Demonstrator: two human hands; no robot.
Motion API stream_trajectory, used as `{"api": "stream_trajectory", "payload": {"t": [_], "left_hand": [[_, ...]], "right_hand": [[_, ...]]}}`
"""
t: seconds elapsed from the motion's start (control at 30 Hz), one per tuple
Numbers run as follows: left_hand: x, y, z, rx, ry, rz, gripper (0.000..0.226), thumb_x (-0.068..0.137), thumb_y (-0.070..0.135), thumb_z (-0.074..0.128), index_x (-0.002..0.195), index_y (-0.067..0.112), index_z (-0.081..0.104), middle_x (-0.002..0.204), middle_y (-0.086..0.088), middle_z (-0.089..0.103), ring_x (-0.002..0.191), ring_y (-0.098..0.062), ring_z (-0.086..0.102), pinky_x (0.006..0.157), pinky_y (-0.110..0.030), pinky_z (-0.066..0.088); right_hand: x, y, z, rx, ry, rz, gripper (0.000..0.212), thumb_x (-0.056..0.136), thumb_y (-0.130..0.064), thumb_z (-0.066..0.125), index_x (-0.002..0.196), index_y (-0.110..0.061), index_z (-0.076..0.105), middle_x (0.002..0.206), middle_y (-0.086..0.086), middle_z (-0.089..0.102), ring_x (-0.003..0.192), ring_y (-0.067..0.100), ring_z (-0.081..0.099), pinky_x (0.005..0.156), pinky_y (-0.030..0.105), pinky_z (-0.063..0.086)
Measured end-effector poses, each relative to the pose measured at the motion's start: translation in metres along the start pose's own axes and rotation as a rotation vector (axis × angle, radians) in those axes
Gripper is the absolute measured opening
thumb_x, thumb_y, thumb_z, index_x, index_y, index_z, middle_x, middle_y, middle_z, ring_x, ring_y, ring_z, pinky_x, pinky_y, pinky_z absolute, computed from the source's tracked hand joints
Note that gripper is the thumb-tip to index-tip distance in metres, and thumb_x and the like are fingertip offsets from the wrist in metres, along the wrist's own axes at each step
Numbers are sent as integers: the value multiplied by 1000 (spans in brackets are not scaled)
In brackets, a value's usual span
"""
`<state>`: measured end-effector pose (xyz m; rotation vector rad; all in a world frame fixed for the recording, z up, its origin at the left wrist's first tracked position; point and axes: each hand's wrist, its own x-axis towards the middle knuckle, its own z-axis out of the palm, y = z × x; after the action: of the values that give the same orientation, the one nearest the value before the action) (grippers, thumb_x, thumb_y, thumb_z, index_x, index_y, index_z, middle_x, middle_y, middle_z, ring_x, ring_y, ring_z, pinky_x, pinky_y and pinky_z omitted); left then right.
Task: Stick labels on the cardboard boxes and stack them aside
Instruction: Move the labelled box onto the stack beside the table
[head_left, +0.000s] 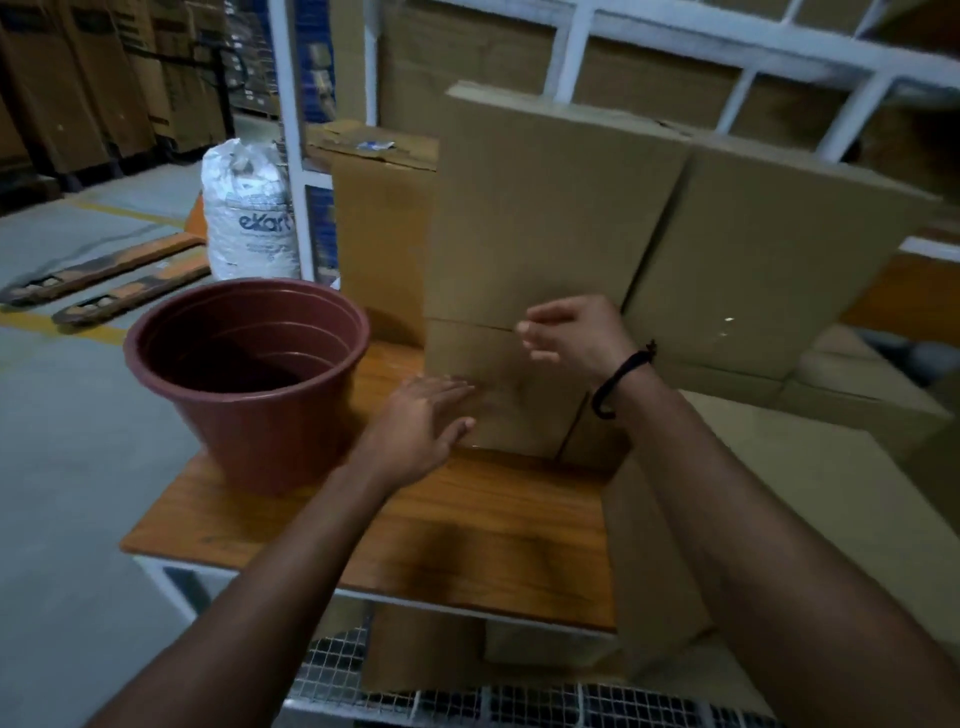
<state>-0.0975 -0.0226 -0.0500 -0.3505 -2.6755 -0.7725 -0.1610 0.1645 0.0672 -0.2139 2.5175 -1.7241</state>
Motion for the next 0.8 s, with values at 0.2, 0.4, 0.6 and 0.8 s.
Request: {"api": "stream_trajectory", "payload": {"t": [0.2, 0.4, 0.6, 0.8], "left_hand": [[26, 107, 71, -240, -194, 4, 52, 97, 38, 58, 145, 24, 47, 150, -1, 46, 143, -16, 34, 114, -25, 26], [28, 188, 109, -342, -217, -43, 55, 95, 53, 52, 146, 38, 40, 154, 9, 40, 139, -12, 38, 111, -43, 39], [6, 225, 133, -496, -266, -19, 53, 75, 78, 54, 124, 58, 52, 162, 17, 17, 145, -10, 25, 114, -45, 34], [-3, 244, 133, -550, -268, -192, 40, 85, 57, 62, 124, 56, 54, 161, 7, 23, 147, -18, 22, 116, -51, 29]], "right_hand": [[-41, 49, -115, -79, 122, 22, 36, 85, -13, 72, 118, -3, 62, 108, 9, 65, 105, 21, 64, 92, 33, 53], [-72, 102, -197, -178, 126, -15, 36, 82, -26, 75, 115, -15, 66, 108, 2, 68, 102, 12, 64, 97, 35, 51], [-109, 150, -276, -523, 69, -133, 27, 87, -37, 68, 112, -28, 69, 120, -11, 62, 115, 5, 53, 93, 23, 39], [-148, 200, -331, -750, 5, 17, 62, 76, -64, 65, 133, -43, 51, 157, -5, 23, 143, 23, 23, 113, 50, 28]]}}
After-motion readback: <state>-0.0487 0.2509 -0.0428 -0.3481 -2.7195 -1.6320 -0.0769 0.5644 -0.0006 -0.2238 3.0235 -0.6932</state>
